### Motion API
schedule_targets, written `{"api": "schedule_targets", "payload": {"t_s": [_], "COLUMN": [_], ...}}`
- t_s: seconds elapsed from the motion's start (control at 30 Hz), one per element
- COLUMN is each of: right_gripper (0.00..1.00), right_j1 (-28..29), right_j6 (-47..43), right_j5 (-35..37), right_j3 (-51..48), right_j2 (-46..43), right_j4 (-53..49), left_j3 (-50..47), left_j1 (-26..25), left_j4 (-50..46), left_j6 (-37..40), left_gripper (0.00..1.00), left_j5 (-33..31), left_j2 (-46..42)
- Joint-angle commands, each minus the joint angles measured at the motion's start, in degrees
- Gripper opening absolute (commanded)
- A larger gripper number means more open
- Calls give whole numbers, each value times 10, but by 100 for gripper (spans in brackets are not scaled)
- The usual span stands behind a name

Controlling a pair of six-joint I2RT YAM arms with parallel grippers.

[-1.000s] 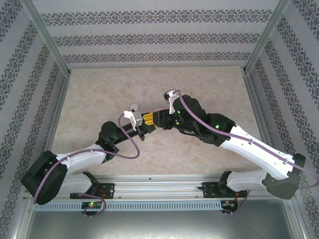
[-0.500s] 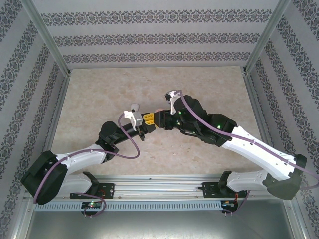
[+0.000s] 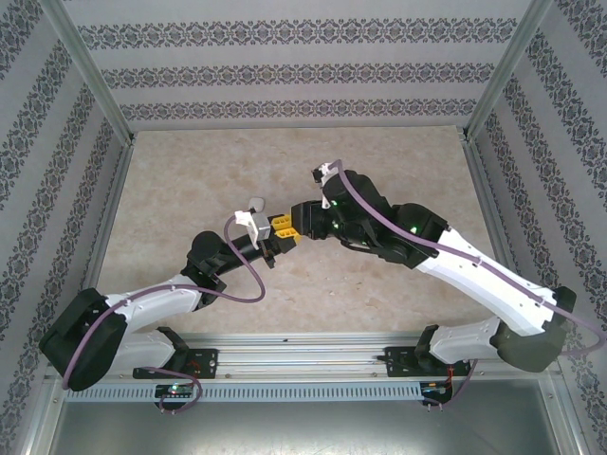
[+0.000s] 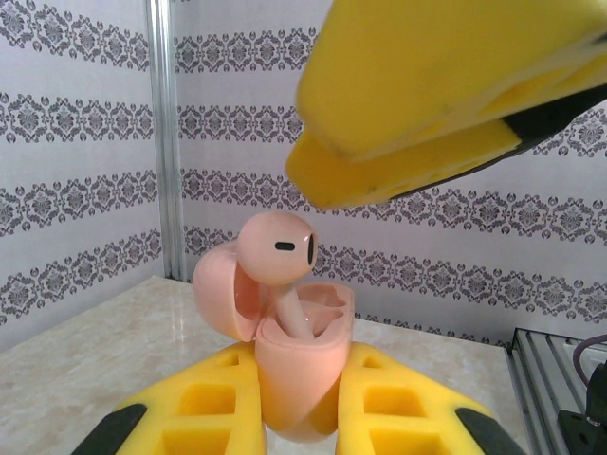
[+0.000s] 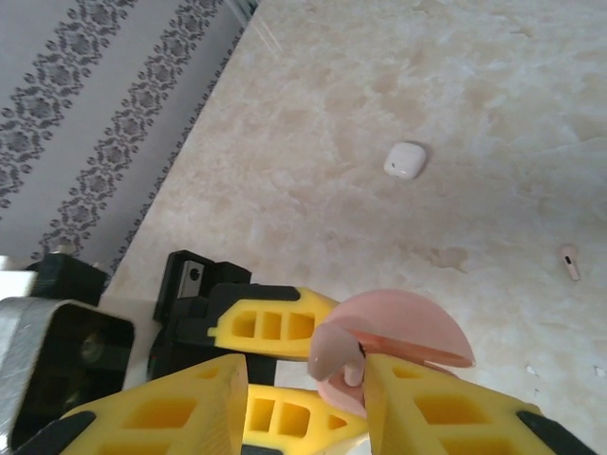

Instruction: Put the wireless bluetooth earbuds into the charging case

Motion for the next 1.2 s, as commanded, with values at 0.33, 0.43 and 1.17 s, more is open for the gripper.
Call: {"api": "schedule_targets", "payload": {"t_s": [0.33, 0.43, 1.17], "right_gripper": [28, 21, 1], "right_j1": [-7, -8, -5], "right_j6": [-2, -9, -204], "right_j5": [27, 19, -51], "right_j3": [38, 29, -5], "right_j2": [34, 30, -7], "right_j4": [-60, -52, -1], "left_j3": [-3, -4, -19], "left_j1": [-2, -2, -2], "left_j4": [-11, -11, 4], "left_j6": [9, 9, 15], "left_gripper": [0, 0, 0], "left_j5": [0, 1, 60], "left_j2": [-25, -25, -36]}}
